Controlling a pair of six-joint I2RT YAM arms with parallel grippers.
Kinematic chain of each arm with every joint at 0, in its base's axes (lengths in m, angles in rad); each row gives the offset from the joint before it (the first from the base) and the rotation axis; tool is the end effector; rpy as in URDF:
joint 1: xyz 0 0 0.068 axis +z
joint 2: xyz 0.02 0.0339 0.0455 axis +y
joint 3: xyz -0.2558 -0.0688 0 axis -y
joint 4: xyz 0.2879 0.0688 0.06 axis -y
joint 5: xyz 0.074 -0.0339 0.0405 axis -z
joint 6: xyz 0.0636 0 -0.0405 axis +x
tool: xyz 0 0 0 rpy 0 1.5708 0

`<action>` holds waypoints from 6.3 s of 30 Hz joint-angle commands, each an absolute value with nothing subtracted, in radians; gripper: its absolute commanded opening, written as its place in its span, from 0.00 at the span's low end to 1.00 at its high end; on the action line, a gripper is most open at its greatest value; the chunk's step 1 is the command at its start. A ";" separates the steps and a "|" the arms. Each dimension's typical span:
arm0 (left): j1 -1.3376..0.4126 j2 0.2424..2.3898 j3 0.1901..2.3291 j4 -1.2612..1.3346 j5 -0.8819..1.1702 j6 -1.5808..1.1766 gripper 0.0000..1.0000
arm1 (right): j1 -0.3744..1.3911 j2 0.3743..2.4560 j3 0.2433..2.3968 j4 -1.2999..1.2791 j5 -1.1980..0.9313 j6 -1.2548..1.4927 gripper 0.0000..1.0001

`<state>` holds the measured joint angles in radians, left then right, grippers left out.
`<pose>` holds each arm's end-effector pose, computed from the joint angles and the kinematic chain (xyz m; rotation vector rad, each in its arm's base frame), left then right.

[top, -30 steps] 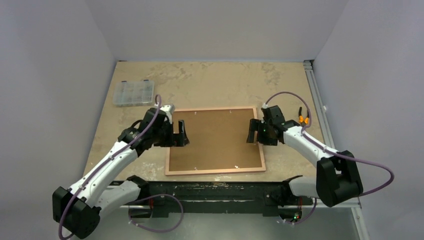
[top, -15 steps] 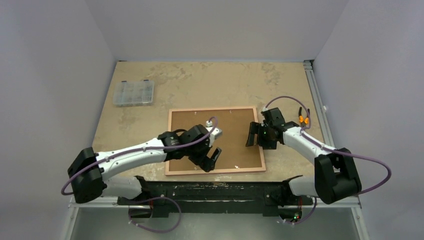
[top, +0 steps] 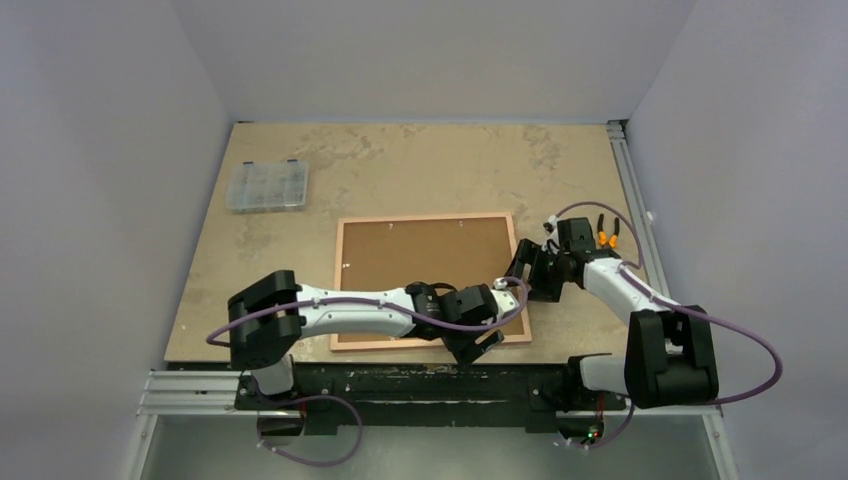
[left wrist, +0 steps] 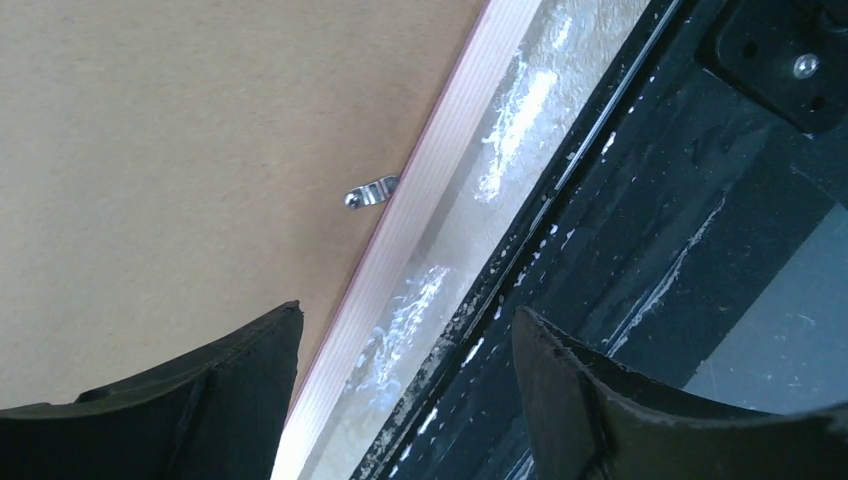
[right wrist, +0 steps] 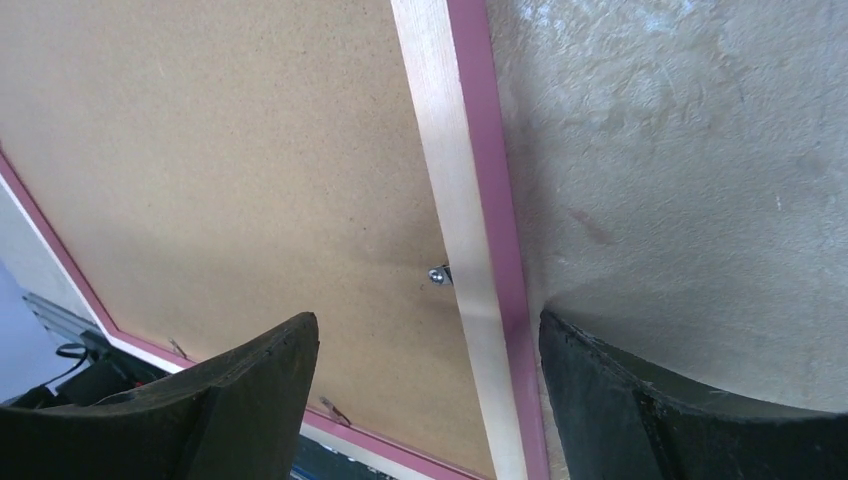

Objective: Put the photo into the frame
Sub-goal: Install the photo frame at the center of the board, then turn over the photo frame at the center of the board.

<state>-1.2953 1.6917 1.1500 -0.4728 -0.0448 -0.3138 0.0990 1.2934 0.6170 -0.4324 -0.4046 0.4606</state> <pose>0.1118 -0.3852 0.1536 1.2474 2.3707 -0.5095 0.2673 0.0517 0.1075 0.3603 2.7013 0.7134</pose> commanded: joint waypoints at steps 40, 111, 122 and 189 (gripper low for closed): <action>-1.353 1.667 1.193 -0.589 -0.445 -0.393 0.00 | 0.059 1.353 0.553 -0.312 -0.703 0.428 0.79; -1.276 1.690 1.172 -0.408 -0.160 -0.319 0.00 | 0.059 1.433 0.390 -0.070 -0.915 0.556 0.67; -1.279 1.637 1.193 -0.425 -0.156 -0.326 0.00 | 0.063 1.468 0.332 0.183 -1.130 0.727 0.63; -1.483 1.814 1.518 -1.151 -1.108 -0.620 0.53 | 0.118 0.885 0.380 0.322 -0.955 1.548 0.00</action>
<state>-1.4693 1.8011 1.4368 -0.9894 -0.9562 -0.4892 0.1200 0.9154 0.3420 0.2676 -0.9504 1.4361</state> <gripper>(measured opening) 0.583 0.220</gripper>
